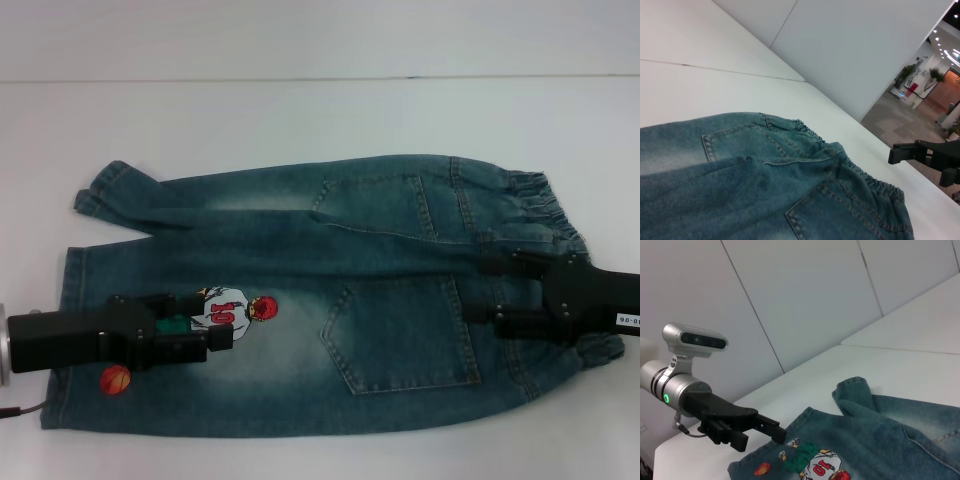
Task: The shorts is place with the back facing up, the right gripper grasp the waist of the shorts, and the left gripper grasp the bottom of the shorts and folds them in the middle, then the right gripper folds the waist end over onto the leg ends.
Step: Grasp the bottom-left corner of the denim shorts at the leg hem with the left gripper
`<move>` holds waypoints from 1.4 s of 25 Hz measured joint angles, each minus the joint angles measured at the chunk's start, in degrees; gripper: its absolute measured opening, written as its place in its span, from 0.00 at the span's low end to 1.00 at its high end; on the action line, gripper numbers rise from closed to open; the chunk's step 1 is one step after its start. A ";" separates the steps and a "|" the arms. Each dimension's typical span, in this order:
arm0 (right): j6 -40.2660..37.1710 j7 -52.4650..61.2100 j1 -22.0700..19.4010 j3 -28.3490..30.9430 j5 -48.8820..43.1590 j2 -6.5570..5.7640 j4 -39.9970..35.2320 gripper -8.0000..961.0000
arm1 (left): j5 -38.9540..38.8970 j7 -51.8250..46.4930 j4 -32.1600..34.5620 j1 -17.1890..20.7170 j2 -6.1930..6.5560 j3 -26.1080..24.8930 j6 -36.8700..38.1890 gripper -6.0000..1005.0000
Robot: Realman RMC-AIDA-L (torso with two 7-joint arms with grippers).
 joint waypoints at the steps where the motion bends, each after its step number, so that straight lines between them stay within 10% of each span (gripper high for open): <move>1: 0.00 0.00 -0.01 0.00 0.00 0.00 0.00 0.92 | 0.00 0.00 0.00 -0.02 0.00 0.00 0.02 0.87; 35: -0.22 0.00 -0.23 0.44 0.10 0.01 0.22 0.92 | 1.52 -3.29 2.66 0.34 0.99 -0.05 0.36 0.87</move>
